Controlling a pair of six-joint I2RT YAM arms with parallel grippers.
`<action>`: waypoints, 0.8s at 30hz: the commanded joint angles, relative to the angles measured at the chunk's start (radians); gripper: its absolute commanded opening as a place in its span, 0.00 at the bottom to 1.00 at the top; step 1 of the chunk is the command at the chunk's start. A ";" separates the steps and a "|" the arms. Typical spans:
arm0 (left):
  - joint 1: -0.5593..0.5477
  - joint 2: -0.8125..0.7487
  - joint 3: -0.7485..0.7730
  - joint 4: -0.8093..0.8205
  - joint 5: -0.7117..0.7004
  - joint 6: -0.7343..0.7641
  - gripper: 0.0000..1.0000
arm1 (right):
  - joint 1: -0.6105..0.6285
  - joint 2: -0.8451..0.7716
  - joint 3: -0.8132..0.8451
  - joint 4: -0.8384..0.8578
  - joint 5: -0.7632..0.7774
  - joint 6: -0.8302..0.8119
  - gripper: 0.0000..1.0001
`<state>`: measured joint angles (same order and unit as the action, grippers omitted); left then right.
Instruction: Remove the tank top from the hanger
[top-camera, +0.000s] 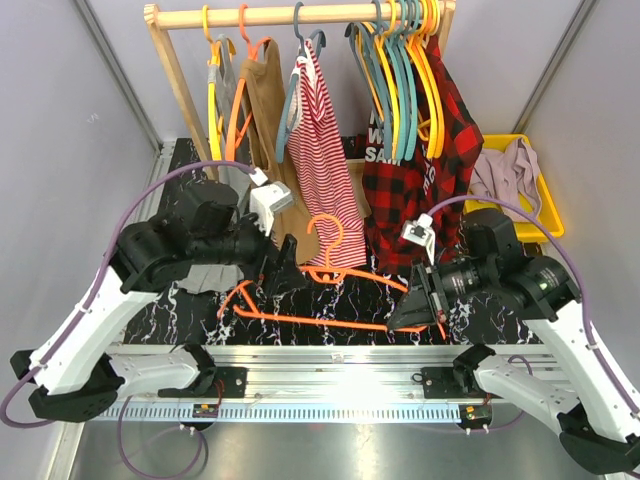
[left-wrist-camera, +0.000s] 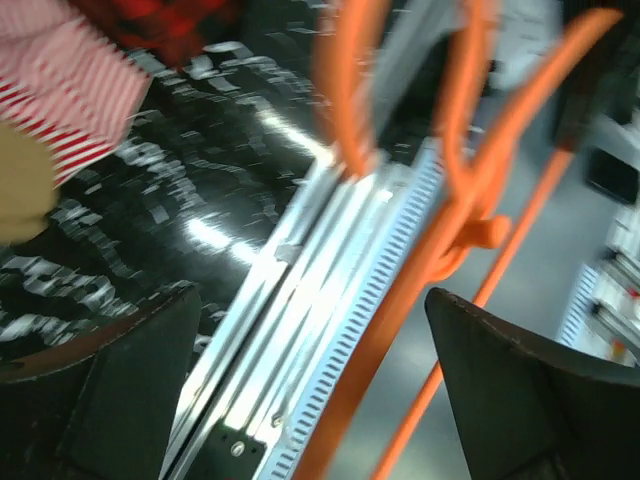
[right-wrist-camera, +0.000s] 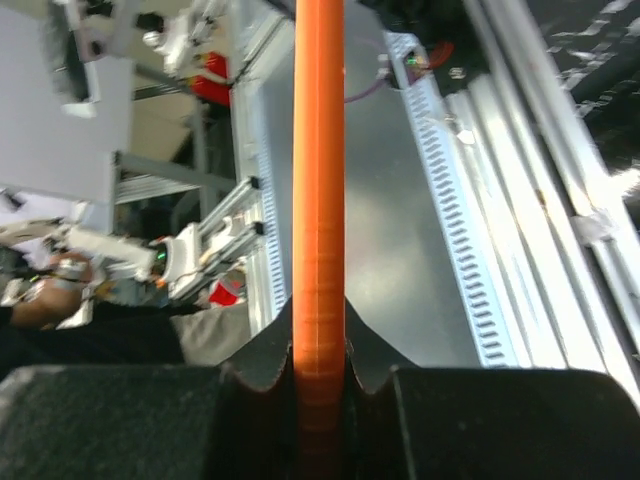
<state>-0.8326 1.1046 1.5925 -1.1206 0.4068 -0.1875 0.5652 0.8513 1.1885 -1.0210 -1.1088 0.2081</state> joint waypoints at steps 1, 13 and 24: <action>0.006 -0.063 0.030 -0.047 -0.403 -0.100 0.99 | 0.010 0.005 0.123 -0.057 0.206 -0.018 0.00; 0.024 -0.361 -0.020 -0.019 -0.806 -0.340 0.99 | 0.010 0.002 0.480 -0.053 1.072 -0.076 0.00; 0.023 -0.367 -0.132 0.038 -0.678 -0.368 0.99 | 0.010 0.337 0.713 0.105 1.254 -0.056 0.00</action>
<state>-0.8101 0.7456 1.4643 -1.1549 -0.3050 -0.5362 0.5697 1.0679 1.8462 -1.0145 0.0612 0.1368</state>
